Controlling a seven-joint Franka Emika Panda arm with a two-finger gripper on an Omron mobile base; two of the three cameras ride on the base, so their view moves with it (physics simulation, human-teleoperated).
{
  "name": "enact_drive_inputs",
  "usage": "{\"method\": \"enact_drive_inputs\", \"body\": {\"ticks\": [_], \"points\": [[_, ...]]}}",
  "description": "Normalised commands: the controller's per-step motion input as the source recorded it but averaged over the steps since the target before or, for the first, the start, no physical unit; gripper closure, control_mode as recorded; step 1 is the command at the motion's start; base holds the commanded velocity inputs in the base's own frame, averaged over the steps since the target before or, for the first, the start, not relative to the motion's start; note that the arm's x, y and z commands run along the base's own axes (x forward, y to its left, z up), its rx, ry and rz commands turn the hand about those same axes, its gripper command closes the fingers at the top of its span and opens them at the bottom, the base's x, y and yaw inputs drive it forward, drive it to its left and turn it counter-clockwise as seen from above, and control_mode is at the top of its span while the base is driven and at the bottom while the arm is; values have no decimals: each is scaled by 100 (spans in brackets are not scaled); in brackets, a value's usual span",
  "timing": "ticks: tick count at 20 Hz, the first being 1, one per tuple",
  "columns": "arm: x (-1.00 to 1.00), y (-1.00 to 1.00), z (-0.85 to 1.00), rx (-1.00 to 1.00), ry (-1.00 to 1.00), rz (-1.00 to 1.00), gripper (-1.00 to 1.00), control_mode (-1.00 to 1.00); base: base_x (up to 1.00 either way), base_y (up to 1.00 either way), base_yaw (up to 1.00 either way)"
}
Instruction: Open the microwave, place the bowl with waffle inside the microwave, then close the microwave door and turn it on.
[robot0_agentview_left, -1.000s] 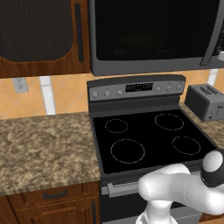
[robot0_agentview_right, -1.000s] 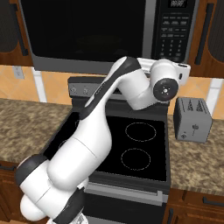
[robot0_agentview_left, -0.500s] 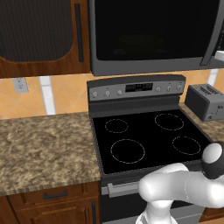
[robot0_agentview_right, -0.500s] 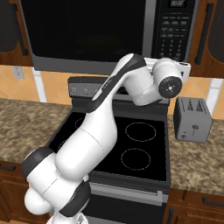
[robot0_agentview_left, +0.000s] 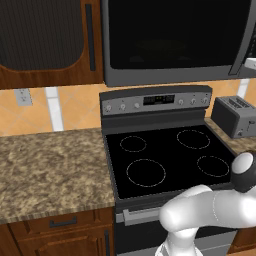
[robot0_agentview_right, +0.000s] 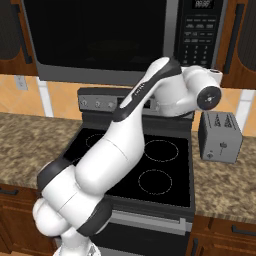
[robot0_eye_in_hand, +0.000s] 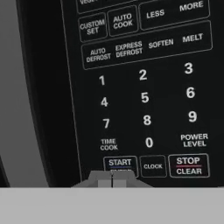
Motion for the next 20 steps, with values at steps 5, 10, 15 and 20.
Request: {"method": "enact_drive_inputs", "body": {"ticks": [5,10,15,20], "points": [[41,0,-9,0,0,7,100,-100,0,0,0],[88,0,-9,0,2,2,100,-100,0,0,0],[28,0,-5,0,0,0,100,-100,0,0,0],[-45,35,0,-6,-12,0,100,-100,0,0,0]]}}
